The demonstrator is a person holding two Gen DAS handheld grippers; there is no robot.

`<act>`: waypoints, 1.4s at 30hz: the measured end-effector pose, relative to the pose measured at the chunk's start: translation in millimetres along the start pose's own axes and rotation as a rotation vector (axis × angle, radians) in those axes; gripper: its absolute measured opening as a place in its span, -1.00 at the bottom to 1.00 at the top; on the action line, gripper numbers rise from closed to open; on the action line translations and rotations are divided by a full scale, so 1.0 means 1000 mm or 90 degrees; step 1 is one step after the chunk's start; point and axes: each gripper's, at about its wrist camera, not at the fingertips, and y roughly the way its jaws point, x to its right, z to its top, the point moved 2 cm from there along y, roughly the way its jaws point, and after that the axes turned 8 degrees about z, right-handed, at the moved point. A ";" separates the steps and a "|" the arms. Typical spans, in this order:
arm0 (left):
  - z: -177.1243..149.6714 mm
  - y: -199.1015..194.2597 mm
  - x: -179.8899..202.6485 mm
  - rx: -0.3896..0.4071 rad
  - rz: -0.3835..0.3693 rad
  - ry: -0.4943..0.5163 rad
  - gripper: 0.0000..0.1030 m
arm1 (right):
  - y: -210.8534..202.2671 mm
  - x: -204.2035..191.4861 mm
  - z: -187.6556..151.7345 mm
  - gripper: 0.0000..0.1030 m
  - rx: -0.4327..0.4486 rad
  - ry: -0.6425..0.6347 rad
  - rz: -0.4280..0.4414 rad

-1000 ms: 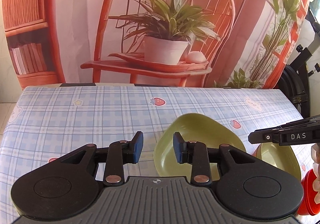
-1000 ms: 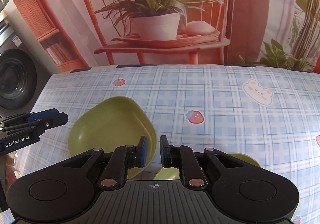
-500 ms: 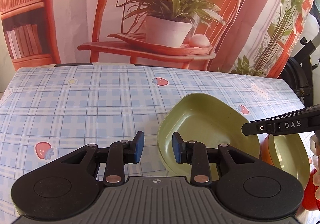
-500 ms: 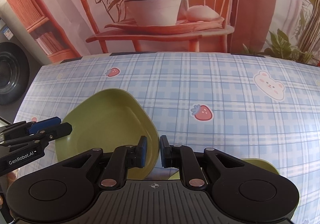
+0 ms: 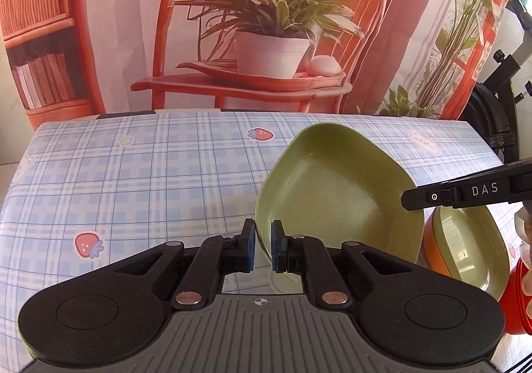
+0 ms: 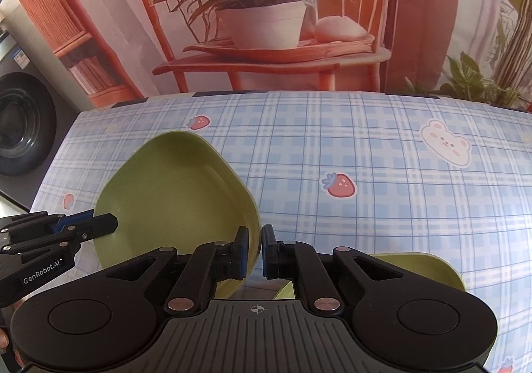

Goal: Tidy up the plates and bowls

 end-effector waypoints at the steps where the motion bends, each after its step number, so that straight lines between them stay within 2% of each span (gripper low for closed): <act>1: 0.003 -0.005 0.001 0.005 0.000 0.001 -0.80 | -0.004 0.000 0.000 -0.86 0.004 0.000 0.003; 6: 0.013 -0.027 0.016 0.031 0.000 0.019 -0.80 | -0.026 0.001 0.000 -0.86 0.024 -0.001 0.004; 11: 0.013 -0.039 0.039 0.037 -0.007 0.043 -0.80 | -0.053 0.013 -0.009 -0.86 0.037 0.010 -0.002; 20: 0.006 -0.050 0.093 0.037 -0.038 0.086 -0.80 | -0.098 0.051 -0.034 -0.86 0.061 0.034 -0.016; 24: 0.001 -0.044 0.114 0.028 -0.044 0.100 -0.80 | -0.111 0.073 -0.046 -0.86 0.071 0.058 -0.021; 33: -0.018 -0.027 0.150 -0.010 -0.066 0.116 -0.78 | -0.123 0.111 -0.066 -0.86 0.075 0.093 -0.041; 42: -0.038 -0.026 0.159 -0.040 -0.094 0.094 -0.70 | -0.115 0.127 -0.055 -0.85 0.090 0.103 -0.058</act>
